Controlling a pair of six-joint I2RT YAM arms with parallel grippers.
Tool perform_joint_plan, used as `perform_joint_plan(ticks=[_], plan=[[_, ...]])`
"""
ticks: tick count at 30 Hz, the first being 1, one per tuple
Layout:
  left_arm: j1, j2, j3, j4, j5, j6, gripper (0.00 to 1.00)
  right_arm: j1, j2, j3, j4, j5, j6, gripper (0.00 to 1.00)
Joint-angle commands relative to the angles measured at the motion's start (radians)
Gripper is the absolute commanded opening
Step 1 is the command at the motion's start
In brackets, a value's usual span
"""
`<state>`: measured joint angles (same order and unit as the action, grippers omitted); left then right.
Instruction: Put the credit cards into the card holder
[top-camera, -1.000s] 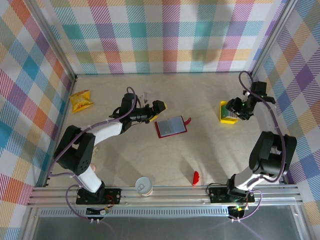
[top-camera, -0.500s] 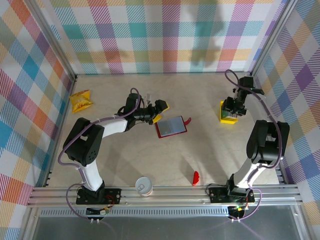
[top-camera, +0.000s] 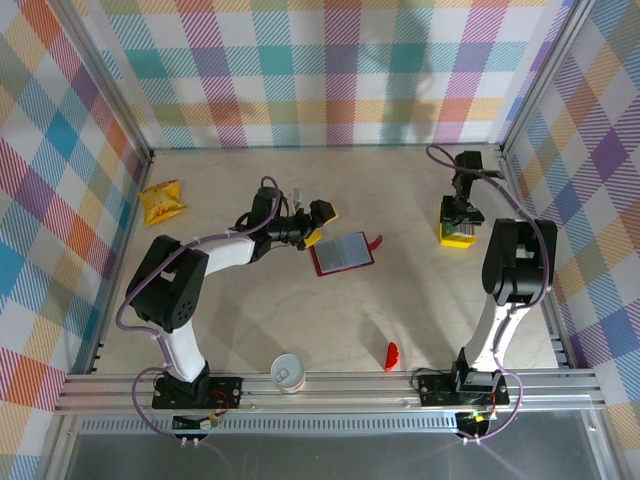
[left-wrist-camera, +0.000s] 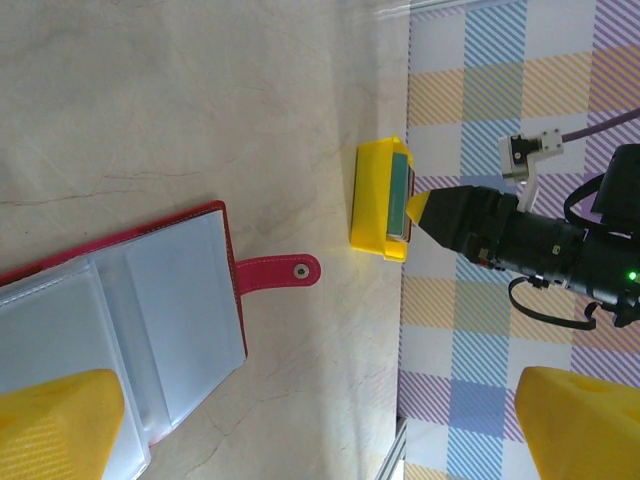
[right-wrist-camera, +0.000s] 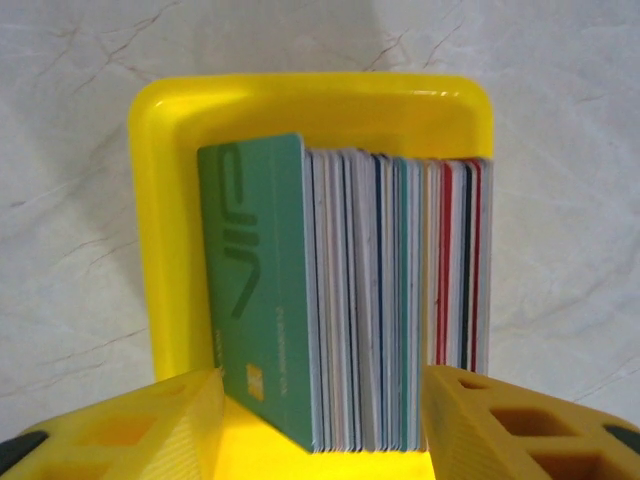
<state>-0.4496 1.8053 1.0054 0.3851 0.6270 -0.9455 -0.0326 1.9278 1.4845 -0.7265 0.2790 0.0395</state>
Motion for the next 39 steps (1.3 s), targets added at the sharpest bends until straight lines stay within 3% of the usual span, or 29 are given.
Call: perform_joint_plan(ticks=[1,12,17,28,39], plan=[[-0.009,-0.030,0.036,-0.047,-0.009,0.038,1.00,0.005,0.036,0.048,0.003,0.082,-0.037,0.57],[-0.011,-0.023,0.060,-0.073,-0.009,0.047,1.00,0.006,0.094,0.086,0.030,0.148,-0.068,0.60],[-0.014,-0.022,0.059,-0.074,-0.007,0.045,1.00,0.006,0.073,0.081,0.051,0.157,-0.063,0.51],[-0.017,-0.024,0.056,-0.078,-0.010,0.047,1.00,0.007,0.049,0.075,0.074,0.127,-0.068,0.19],[-0.025,-0.032,0.039,-0.077,-0.024,0.042,1.00,0.006,0.041,0.083,0.073,0.094,-0.050,0.00]])
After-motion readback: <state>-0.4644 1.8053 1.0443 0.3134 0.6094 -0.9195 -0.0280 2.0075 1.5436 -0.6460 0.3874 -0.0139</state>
